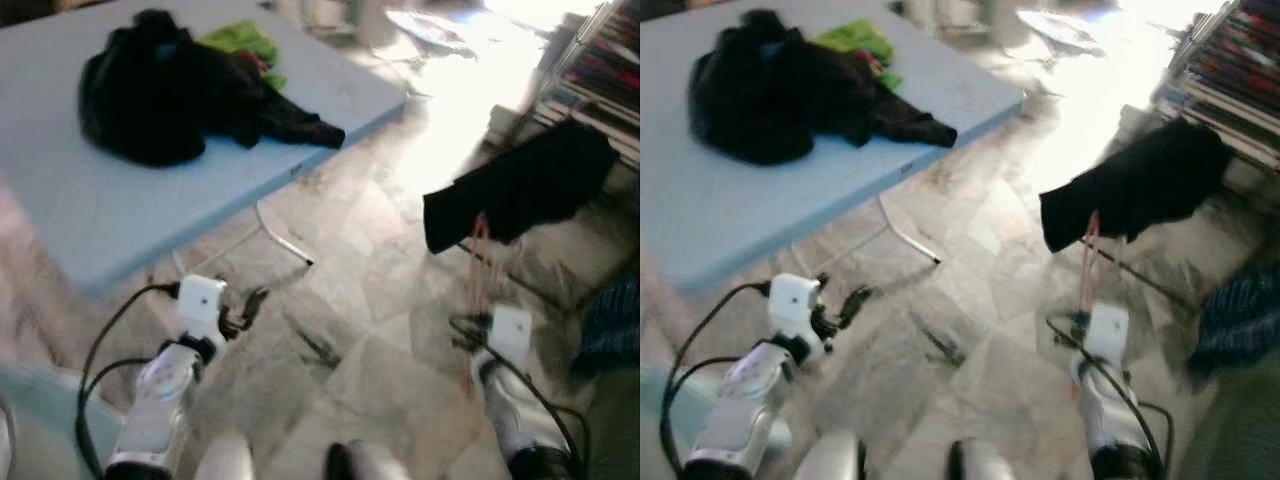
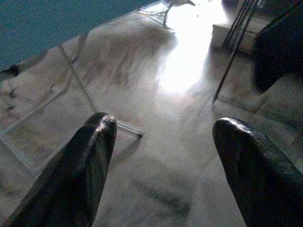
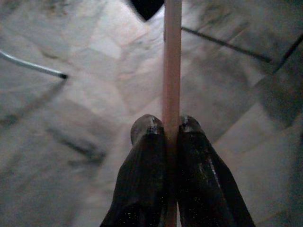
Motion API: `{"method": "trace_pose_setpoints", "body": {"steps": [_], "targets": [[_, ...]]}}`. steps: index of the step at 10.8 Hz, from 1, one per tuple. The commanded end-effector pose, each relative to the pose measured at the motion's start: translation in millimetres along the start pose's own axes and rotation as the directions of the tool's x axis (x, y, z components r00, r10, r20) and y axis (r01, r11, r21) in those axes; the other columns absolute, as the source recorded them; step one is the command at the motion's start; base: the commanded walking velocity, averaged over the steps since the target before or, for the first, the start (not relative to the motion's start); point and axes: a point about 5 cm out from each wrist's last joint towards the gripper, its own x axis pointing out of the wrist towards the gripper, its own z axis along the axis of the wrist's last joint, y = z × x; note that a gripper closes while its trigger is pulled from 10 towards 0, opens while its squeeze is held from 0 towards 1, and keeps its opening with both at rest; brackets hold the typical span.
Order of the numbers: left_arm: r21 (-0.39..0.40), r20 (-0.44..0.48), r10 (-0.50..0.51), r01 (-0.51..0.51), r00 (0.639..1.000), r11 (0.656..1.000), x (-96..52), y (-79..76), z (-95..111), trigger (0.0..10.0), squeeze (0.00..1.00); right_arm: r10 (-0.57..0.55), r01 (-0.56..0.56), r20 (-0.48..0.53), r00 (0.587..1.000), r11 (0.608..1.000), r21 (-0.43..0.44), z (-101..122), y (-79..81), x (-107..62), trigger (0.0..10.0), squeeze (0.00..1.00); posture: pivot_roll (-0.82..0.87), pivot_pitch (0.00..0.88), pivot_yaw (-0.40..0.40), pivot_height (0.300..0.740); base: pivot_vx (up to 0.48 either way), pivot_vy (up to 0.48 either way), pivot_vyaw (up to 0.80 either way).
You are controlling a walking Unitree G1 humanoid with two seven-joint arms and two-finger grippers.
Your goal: Hang hanger
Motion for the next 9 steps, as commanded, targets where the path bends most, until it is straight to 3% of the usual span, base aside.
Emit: {"method": "trace_pose_setpoints", "body": {"steps": [1,2,6,9], "targets": [[0.007,-0.020,0.017,-0.016,1.000,1.000,0.9,-3.5,-3.4,10.0,0.00,-0.037,0.037,0.002,0.999,0.999,0.006,0.9,-11.3,-0.3,10.0,0.00,0.06,0.126,-0.058,0.740,0.000,0.000,-0.80],[0.004,-0.026,-0.027,0.027,0.999,1.000,2.5,-8.8,-3.0,10.0,0.00,-0.063,0.063,0.010,0.998,0.998,0.016,1.4,-13.2,-0.7,10.0,0.00,0.05,0.131,-0.058,0.740,0.000,0.000,-0.80],[-0.010,-0.042,-0.062,0.062,0.997,0.998,-0.1,-5.4,-5.3,10.0,0.00,-0.086,0.086,0.006,0.996,0.996,0.011,-10.6,-8.0,-7.8,10.0,0.00,0.04,0.136,-0.054,0.740,0.000,0.000,-0.80],[-0.026,-0.039,-0.065,0.064,0.997,0.998,0.5,-2.7,-4.7,10.0,0.00,-0.092,0.092,0.025,0.995,0.996,0.003,-1.3,-10.6,-4.0,10.0,0.00,0.04,0.121,-0.063,0.740,0.260,0.000,-0.77]]}}
